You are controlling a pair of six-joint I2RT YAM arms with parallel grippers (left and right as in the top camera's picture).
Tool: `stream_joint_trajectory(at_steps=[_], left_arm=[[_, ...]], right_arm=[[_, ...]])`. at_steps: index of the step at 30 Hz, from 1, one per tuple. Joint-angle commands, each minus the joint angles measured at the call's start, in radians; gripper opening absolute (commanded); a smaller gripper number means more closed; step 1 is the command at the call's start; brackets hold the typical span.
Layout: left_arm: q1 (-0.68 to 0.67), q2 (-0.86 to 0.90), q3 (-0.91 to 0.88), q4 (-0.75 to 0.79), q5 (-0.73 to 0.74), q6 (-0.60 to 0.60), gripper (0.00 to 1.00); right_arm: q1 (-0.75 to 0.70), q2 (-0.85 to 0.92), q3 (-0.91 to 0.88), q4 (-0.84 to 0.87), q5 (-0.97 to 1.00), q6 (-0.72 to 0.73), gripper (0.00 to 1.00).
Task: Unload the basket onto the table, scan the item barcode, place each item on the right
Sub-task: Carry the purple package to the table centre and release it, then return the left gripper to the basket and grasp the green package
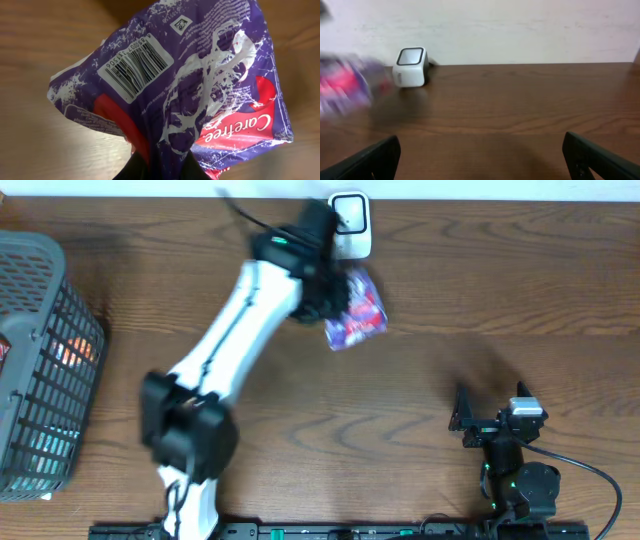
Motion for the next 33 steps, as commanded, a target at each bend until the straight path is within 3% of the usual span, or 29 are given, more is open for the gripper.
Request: stream_joint_trajectory(at_steps=[1,2,3,5,6,12,19,24,29,33], left_arm=[[-0.055,0.083,0.006,-0.006,-0.028,0.024,0.09],[-0.064,0.099,0.006,-0.011,-0.028,0.024,0.30],[-0.072,0.114,0.006,-0.019,-0.028,0.032,0.60],[-0.076,0.120,0.006,-0.027,-0.028,0.077,0.95],[-0.074,0.115,0.010,-0.035,-0.028,0.112,1.00],[0.013,0.040,0.145,-0.147,-0.028,0.155,0.98],[0.245,-0.150,0.339,-0.198,-0.029,0.154,0.98],[0.515,-0.330,0.347,-0.187,-0.040,0.154,0.98],[0.872,-0.454,0.346,-0.209,-0.039,0.150,0.98],[1.149,-0.474,0.345,-0.294,-0.079,0.019,0.98]], right_arm=[[0.005,-0.004,-0.001,-0.004,0.001,0.010,0.99],[0.005,-0.004,-0.001,-0.004,0.001,0.010,0.99],[0.005,-0.004,-0.001,-0.004,0.001,0.010,0.99],[0.005,-0.004,-0.001,-0.004,0.001,0.010,0.99],[0.005,-0.004,-0.001,-0.004,0.001,0.010,0.99],[0.005,-0.004,-0.001,-0.004,0.001,0.010,0.99],[0.005,-0.004,-0.001,-0.004,0.001,0.010,0.99],[0.005,-0.004,-0.001,-0.004,0.001,0.010,0.99],[0.005,-0.004,-0.001,-0.005,0.001,0.010,0.99],[0.005,-0.004,-0.001,-0.004,0.001,0.010,0.99]])
